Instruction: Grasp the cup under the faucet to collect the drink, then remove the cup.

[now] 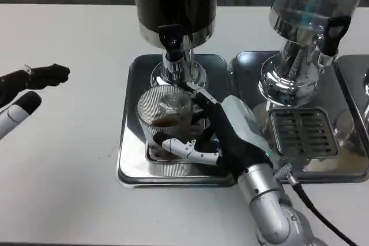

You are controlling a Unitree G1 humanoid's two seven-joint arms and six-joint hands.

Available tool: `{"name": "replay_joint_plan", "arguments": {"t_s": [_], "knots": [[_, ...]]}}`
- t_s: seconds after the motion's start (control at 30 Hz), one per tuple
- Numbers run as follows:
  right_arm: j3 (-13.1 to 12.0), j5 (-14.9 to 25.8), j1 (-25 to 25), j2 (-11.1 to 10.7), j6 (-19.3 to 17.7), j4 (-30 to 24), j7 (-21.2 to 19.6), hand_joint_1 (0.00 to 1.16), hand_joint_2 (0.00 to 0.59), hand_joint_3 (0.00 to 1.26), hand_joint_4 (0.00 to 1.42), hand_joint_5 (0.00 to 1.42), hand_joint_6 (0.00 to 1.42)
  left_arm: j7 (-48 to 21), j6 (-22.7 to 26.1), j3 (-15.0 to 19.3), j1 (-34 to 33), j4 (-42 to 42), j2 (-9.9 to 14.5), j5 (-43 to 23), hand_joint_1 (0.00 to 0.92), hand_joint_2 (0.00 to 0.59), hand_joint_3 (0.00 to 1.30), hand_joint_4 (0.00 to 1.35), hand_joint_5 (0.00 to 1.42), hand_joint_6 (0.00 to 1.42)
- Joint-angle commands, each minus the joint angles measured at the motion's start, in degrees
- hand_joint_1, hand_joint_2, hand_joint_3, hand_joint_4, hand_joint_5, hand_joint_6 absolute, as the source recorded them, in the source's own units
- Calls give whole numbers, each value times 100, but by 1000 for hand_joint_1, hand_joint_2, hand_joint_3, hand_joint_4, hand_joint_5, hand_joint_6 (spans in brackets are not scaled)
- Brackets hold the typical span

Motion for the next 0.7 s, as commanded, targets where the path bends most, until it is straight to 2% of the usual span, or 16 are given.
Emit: {"name": "replay_joint_plan", "arguments": {"t_s": [0.03,0.37,0.7], "knots": [[63,-116,42,37,82,-68,-114,567,160,203,316,500,835,21,44,-38,40,-3,107,92,0,183,323,289,250,231],[190,-396,139,49,33,-97,-602,567,160,276,387,579,968,47,-13,-70,31,4,146,206,0,185,323,297,250,232],[191,-361,257,65,-8,-98,-844,599,171,341,445,646,1053,40,-19,-77,45,-18,121,282,0,192,322,298,259,232]]}}
